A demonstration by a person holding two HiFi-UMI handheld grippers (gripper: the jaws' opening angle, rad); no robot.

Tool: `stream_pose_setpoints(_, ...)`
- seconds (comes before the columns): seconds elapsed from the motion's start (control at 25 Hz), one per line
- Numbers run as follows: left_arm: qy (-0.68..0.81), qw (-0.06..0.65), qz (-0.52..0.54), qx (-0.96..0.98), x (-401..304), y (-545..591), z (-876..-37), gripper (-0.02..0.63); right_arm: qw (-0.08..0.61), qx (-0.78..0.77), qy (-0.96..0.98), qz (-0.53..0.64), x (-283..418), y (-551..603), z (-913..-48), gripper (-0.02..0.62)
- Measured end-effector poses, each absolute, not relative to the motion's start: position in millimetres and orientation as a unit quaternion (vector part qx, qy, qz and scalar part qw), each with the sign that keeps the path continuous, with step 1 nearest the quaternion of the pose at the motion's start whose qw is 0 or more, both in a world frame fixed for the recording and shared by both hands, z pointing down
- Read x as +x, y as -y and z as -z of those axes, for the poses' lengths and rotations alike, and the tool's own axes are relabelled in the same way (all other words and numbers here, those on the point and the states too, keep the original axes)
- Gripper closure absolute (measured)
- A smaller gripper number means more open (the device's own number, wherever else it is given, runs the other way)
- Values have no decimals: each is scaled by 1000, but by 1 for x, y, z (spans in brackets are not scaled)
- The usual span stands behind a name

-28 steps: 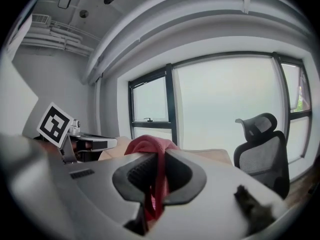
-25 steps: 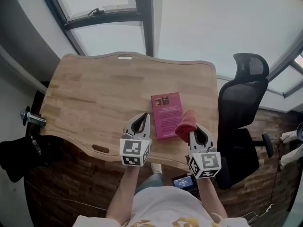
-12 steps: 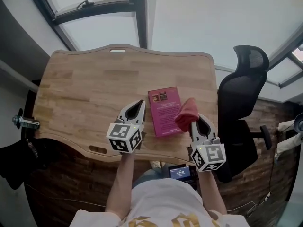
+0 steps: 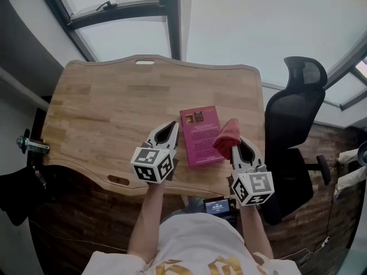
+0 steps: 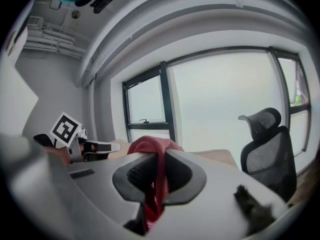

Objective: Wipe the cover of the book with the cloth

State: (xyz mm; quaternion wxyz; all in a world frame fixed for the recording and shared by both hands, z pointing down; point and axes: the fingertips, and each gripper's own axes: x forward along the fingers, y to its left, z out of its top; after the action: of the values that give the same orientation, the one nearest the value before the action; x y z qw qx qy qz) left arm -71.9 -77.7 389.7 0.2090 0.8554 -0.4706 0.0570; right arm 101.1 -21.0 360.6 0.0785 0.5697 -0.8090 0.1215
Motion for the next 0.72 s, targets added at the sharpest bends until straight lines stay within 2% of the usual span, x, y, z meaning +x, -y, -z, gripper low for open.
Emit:
stream_pose_setpoints(0.16,496,198,-68,843,-82,82,-397,594,70,544,825,-138,86,24,-366,554)
stream_pose_setpoints(0.32,511,184,-91,835,-79,90,-411,594,105,535,828,-133,83,28,-383,555)
stream_pose_setpoints(0.72,510,232,-131,818,-70,88,-469,593,121,513,838,-140,79,40,-412,555)
